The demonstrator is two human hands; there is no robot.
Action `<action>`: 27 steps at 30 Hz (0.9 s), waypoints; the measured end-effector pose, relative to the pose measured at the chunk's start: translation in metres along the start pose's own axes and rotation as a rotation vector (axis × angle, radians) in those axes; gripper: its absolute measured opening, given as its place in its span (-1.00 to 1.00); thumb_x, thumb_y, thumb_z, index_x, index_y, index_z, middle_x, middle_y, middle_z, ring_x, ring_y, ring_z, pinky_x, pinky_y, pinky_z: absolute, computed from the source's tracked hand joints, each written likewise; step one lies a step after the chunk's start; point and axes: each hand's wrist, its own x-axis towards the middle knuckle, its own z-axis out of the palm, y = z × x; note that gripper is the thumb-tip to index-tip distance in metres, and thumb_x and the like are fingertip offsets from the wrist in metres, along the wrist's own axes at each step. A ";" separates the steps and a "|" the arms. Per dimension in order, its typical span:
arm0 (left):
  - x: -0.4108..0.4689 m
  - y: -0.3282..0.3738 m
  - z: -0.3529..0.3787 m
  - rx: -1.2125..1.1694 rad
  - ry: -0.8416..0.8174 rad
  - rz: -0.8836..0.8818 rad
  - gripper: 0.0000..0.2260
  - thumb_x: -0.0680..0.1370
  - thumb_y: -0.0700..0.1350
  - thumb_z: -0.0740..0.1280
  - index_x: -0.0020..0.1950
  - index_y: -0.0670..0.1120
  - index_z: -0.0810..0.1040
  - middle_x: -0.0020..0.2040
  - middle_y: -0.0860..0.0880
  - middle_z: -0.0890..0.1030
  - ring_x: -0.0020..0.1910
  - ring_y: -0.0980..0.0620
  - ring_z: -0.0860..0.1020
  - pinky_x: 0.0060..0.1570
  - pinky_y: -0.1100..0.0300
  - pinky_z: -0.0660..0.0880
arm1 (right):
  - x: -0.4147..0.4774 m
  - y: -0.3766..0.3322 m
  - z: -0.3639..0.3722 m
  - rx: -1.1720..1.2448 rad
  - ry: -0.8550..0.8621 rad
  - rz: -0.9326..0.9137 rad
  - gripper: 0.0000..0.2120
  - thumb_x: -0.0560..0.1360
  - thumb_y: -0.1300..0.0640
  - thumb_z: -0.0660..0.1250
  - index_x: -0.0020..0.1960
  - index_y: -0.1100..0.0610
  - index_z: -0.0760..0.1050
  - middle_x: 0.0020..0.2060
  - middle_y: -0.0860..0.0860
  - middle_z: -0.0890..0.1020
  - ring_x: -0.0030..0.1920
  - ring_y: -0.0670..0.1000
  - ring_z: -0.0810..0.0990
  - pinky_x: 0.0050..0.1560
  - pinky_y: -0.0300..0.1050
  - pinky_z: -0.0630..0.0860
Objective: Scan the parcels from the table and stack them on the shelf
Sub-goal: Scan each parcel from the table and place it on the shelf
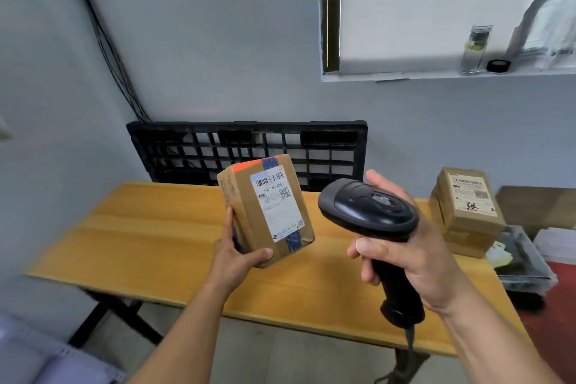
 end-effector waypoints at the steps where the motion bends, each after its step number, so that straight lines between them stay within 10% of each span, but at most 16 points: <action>1: -0.006 -0.004 -0.010 0.006 0.009 -0.007 0.14 0.25 -0.11 0.63 0.57 0.22 -0.07 0.42 -0.03 0.36 0.36 -0.06 0.40 0.33 -0.15 0.41 | -0.003 0.000 0.009 0.000 0.001 0.006 0.06 0.09 -0.14 0.68 0.48 -0.20 0.24 -0.20 0.24 0.68 -0.45 0.22 0.58 -0.45 0.03 0.52; 9: -0.036 -0.035 -0.074 0.040 0.044 -0.048 0.18 0.06 0.15 0.60 0.49 0.41 -0.08 0.41 0.00 0.32 0.37 -0.06 0.36 0.33 -0.19 0.39 | -0.032 0.001 0.074 -0.031 -0.012 0.035 0.07 0.06 -0.15 0.69 0.46 -0.21 0.26 -0.25 0.26 0.66 -0.47 0.23 0.55 -0.45 0.03 0.48; 27: -0.089 -0.053 -0.145 0.002 0.177 -0.070 0.17 0.11 0.10 0.57 0.52 0.35 -0.11 0.42 0.04 0.26 0.35 0.02 0.32 0.37 -0.08 0.35 | -0.040 0.019 0.127 0.016 -0.114 0.085 0.09 -0.01 -0.18 0.70 0.45 -0.22 0.30 -0.30 0.32 0.63 -0.46 0.26 0.55 -0.46 0.00 0.52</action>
